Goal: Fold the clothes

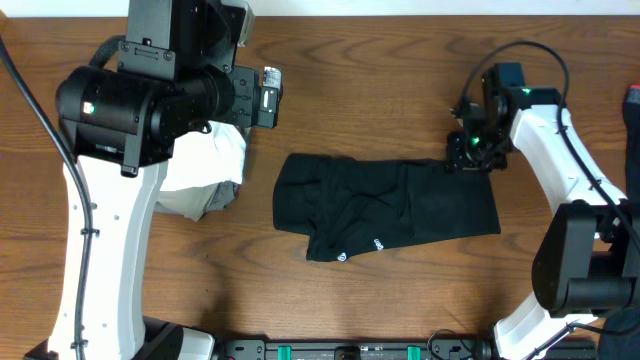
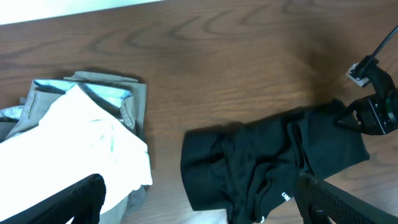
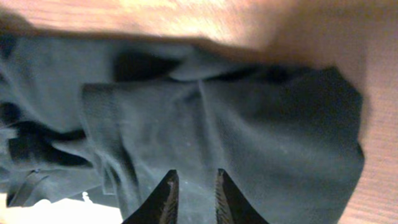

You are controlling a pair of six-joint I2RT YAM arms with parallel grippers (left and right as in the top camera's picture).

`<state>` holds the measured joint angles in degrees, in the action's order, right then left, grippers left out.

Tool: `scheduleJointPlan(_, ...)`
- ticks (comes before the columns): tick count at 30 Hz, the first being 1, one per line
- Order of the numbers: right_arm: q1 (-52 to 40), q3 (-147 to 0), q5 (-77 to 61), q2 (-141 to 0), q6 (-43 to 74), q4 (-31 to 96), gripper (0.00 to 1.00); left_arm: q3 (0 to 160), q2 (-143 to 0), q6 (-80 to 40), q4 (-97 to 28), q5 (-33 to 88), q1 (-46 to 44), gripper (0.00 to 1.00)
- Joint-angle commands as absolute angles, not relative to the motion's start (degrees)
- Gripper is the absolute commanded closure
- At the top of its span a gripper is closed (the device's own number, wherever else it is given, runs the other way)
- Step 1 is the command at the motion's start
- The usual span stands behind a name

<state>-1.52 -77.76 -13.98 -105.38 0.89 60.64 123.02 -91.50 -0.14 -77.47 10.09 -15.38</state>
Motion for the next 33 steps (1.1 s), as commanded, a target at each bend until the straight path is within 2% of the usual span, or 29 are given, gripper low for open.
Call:
scheduleJointPlan(1,-3.73,-73.25,-17.37,-106.08,2.94,60.07,0.83,122.80,-92.16,0.36,-77.71,9.34,-15.05,0.02)
scheduleJointPlan(11,-13.23,-65.30,-25.28,-106.04,-0.34,51.00,0.80,122.63,-93.25,-2.72,-83.37,9.37,-15.05,0.02)
scheduleJointPlan(16,-12.71,-69.21,-32.93,-103.22,-10.44,50.81,0.76,118.89,-94.89,-4.86,-86.46,10.26,-15.07,0.02)
scheduleJointPlan(20,-10.41,-72.86,-32.84,-99.66,-12.14,52.10,0.72,112.75,-95.50,-4.84,-84.99,15.79,-15.07,0.02)
scheduleJointPlan(26,-6.15,-74.37,-25.34,-94.87,-10.37,52.05,0.66,94.89,-95.50,-9.65,-74.50,19.64,-15.22,0.02)
scheduleJointPlan(30,-2.57,-74.37,-23.79,-93.69,-5.96,51.86,0.62,80.68,-95.61,-10.02,-62.57,27.24,-15.22,0.02)
scheduleJointPlan(33,0.10,-74.35,-24.29,-93.71,-4.08,51.88,0.63,72.03,-96.03,-10.41,-54.24,27.86,-15.18,0.02)
